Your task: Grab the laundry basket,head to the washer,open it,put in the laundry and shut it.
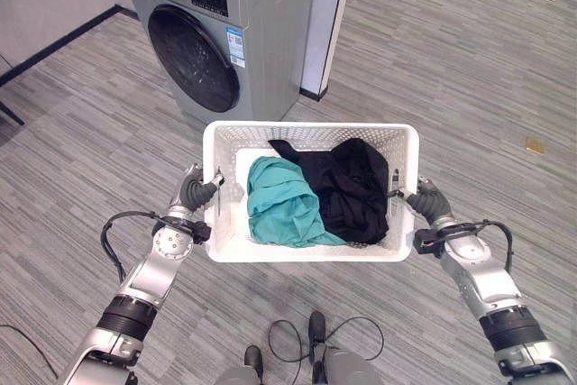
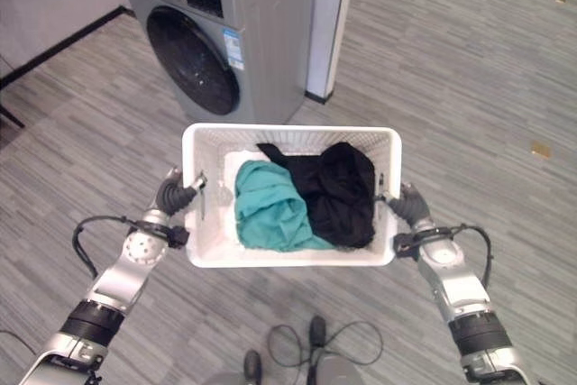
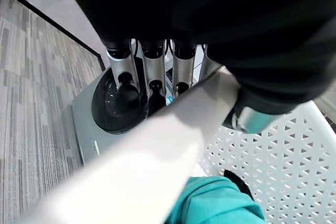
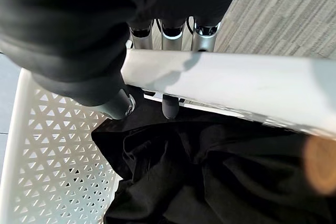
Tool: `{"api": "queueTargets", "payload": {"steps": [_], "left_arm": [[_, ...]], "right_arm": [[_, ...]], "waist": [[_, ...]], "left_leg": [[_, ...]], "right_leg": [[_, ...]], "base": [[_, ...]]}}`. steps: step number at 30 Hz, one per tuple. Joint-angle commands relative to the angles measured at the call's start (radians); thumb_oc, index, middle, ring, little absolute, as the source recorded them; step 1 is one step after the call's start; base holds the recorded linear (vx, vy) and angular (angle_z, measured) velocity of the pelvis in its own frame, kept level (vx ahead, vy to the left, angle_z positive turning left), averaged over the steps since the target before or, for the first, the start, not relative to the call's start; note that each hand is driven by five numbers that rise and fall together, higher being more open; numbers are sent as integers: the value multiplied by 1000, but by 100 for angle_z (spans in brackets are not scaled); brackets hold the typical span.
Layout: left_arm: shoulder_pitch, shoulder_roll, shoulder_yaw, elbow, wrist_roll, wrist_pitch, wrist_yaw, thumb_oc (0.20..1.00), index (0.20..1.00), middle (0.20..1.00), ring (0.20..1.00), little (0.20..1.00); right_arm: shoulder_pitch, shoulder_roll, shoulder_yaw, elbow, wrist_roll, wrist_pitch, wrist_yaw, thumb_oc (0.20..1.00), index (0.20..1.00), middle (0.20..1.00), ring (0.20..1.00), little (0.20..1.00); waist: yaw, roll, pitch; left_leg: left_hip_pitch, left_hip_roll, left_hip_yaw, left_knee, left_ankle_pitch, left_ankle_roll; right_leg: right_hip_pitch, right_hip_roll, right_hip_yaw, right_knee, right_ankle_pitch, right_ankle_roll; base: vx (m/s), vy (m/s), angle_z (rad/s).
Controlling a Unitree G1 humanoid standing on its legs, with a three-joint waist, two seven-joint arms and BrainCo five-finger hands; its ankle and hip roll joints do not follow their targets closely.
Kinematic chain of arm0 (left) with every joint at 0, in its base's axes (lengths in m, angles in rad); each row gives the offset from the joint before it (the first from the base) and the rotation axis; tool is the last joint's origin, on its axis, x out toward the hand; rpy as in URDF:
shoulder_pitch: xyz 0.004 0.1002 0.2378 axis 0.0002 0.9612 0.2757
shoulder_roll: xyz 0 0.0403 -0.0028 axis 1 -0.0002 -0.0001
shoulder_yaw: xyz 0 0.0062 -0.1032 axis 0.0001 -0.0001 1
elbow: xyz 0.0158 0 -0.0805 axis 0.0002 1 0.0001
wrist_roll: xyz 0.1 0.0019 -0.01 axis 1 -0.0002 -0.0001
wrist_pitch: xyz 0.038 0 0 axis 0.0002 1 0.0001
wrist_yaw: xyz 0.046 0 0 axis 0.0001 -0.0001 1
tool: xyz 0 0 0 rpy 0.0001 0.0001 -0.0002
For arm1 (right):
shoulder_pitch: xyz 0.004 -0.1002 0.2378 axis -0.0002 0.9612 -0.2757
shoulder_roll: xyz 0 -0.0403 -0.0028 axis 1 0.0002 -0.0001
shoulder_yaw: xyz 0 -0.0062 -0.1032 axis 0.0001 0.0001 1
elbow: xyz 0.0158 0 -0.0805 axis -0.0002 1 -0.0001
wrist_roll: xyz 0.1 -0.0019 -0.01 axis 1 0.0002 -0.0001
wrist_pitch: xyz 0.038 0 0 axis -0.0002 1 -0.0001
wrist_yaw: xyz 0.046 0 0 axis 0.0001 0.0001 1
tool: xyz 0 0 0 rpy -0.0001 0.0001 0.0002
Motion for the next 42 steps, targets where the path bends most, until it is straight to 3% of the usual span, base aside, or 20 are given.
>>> {"api": "queueTargets", "payload": {"steps": [1, 8, 10, 11, 12, 17, 21, 23, 24, 26, 27, 29, 31, 33, 35, 37, 39, 40, 41, 42], "left_arm": [[-74, 147, 113, 5, -16, -60, 57, 200, 200, 200, 200, 200], [-89, 132, 94, 14, -1, -47, 41, 200, 200, 200, 200, 200], [-91, 122, 92, 11, -1, -47, 32, 200, 200, 200, 200, 200], [-90, 121, 93, 11, -1, -46, 32, 200, 200, 200, 200, 200], [-87, 116, 94, 12, -7, -48, 29, 200, 200, 200, 200, 200], [-139, 95, 71, 51, -16, -46, 41, 200, 200, 200, 200, 200], [-171, 76, 40, 79, -15, -40, 40, 200, 200, 200, 200, 200], [-178, 67, 29, 84, -15, -35, 32, 200, 200, 200, 200, 200], [-186, 51, 17, 86, -8, -31, 21, 200, 200, 200, 200, 200], [-196, 21, 5, 109, -8, -40, 19, 200, 200, 200, 200, 200], [-196, 21, 4, 110, -8, -41, 20, 200, 200, 200, 200, 200], [-198, 14, 5, 106, -17, -44, 10, 200, 200, 200, 200, 200], [-209, 5, 7, 99, -11, -44, 11, 200, 200, 200, 200, 200], [-219, 5, -1, 105, -10, -41, 14, 200, 200, 200, 200, 200], [-254, -1, -29, 114, -14, -41, 12, 200, 200, 200, 200, 200], [-271, 10, -30, 108, -22, -40, 14, 200, 200, 200, 200, 200], [-276, 19, -30, 101, -30, -43, 15, 200, 200, 200, 200, 200], [-276, 19, -31, 101, -30, -43, 15, 200, 200, 200, 200, 200], [-271, 30, -28, 92, -33, -46, 14, 200, 200, 200, 200, 200], [-262, 35, -25, 85, -37, -49, 16, 200, 200, 200, 200, 200]], "right_arm": [[-34, -61, -134, 10, 39, -58, -55, 200, 200, 200, 200, 200], [-18, -38, -149, 8, 28, -59, -59, 200, 200, 200, 200, 200], [-13, -41, -157, 7, 37, -63, -56, 200, 200, 200, 200, 200], [-12, -42, -156, 7, 37, -63, -56, 200, 200, 200, 200, 200], [-18, -55, -155, 7, 59, -71, -56, 200, 200, 200, 200, 200], [-26, -91, -157, 6, 97, -84, -68, 200, 200, 200, 200, 200], [-11, -98, -164, -8, 101, -91, -74, 200, 200, 200, 200, 200], [-4, -102, -169, -15, 107, -95, -74, 200, 200, 200, 200, 200], [17, -108, -182, -24, 109, -93, -73, 200, 200, 200, 200, 200], [63, -109, -210, -34, 112, -100, -75, 200, 200, 200, 200, 200], [65, -109, -211, -35, 112, -100, -75, 200, 200, 200, 200, 200], [87, -92, -221, -48, 116, -96, -85, 200, 200, 200, 200, 200], [81, -77, -211, -68, 109, -109, -99, 200, 200, 200, 200, 200], [88, -78, -216, -69, 106, -110, -105, 200, 200, 200, 200, 200], [98, -80, -222, -77, 97, -110, -112, 200, 200, 200, 200, 200], [96, -75, -222, -85, 91, -113, -119, 200, 200, 200, 200, 200], [94, -66, -221, -93, 85, -117, -113, 200, 200, 200, 200, 200], [94, -65, -221, -93, 85, -117, -113, 200, 200, 200, 200, 200], [88, -60, -214, -101, 88, -120, -110, 200, 200, 200, 200, 200], [87, -57, -207, -99, 92, -124, -107, 200, 200, 200, 200, 200]], "waist": [[0, -37, -77], [-7, -6, -46], [-22, 9, -44], [-22, 11, -44], [-34, 17, -49], [-73, 8, -47], [-89, 6, -57], [-92, 7, -74], [-110, 17, -105], [-145, 35, -134], [-147, 32, -135], [-167, 15, -130], [-139, 3, -102], [-141, 1, -102], [-148, -25, -92], [-136, -45, -89], [-128, -51, -103], [-128, -54, -105], [-117, -50, -110], [-108, -46, -113]], "left_leg": [[-67, 24, -40, 118, -128, 40], [-6, -7, -63, 103, -148, 88], [44, -13, -83, 71, -149, 91], [46, -10, -83, 68, -149, 90], [68, -20, -104, 50, -150, 92], [113, -60, -178, 48, -176, 88], [160, -73, -216, 40, -198, 82], [188, -76, -211, 49, -219, 73], [202, -64, -205, 97, -246, 48], [195, -7, -139, 229, -185, -35], [190, -10, -141, 233, -183, -35], [89, 85, -24, 497, -91, -70], [-15, 162, -3, 798, 17, -76], [-35, 195, -7, 834, 37, -78], [-75, 314, 38, 788, 30, -48], [-81, 339, 28, 649, 21, -44], [-95, 382, -22, 370, 129, -79], [-94, 379, -20, 359, 139, -78], [-72, 389, -93, 194, 197, -90], [-77, 405, -145, 143, 226, -103]], "right_leg": [[25, -189, 43, 127, -175, 148], [-55, -164, 53, 379, -201, 131], [-96, -91, 51, 422, -248, 115], [-96, -89, 51, 423, -250, 114], [-138, -17, 73, 386, -256, 104], [-241, 114, 179, 282, -187, 107], [-250, 121, 85, 225, -152, 97], [-241, 94, -39, 243, -165, 82], [-176, 103, -77, 225, -210, 53], [-122, 111, -104, 222, -229, 26], [-122, 108, -105, 217, -224, 25], [-63, 89, -108, 207, -245, 2], [12, 128, -67, 187, -291, -57], [30, 133, -50, 185, -310, -64], [50, 99, -52, 196, -331, -63], [60, 75, -34, 208, -342, -43], [61, 62, -5, 221, -346, -42], [58, 59, -5, 219, -342, -43], [65, 65, 29, 240, -369, -42], [76, 70, 55, 253, -392, -41]], "base": [[-11, 124, -7], [58, 171, 1], [152, 94, -1], [175, 45, 33], [166, 37, 39], [185, 23, 17], [267, -17, 68], [362, -54, 58], [573, -116, 68], [451, -107, 75], [223, -73, 85], [214, -112, 80], [298, -193, 32], [207, -98, -66], [149, -21, -50], [116, 46, 0], [134, 115, -19], [279, 204, -35], [240, 182, -50], [237, 184, -59]]}}
